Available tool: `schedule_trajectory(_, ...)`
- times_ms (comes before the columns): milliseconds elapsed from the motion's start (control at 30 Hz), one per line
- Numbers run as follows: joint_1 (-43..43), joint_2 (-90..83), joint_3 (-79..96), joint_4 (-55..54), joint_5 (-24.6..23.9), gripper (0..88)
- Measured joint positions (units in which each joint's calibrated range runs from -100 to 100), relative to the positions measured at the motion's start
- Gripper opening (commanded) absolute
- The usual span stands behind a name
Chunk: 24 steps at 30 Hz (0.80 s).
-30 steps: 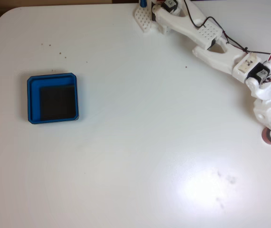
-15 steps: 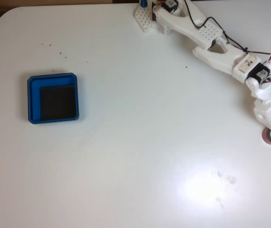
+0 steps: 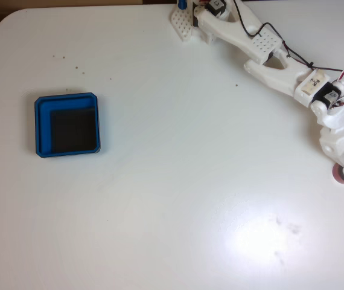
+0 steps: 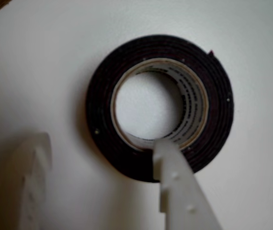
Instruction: Pick the red roll and drop it in the blue box
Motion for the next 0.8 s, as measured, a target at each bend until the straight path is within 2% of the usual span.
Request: schedule_trajectory(800, 0.0, 0.0, 0.0, 0.0, 0.0, 18.6)
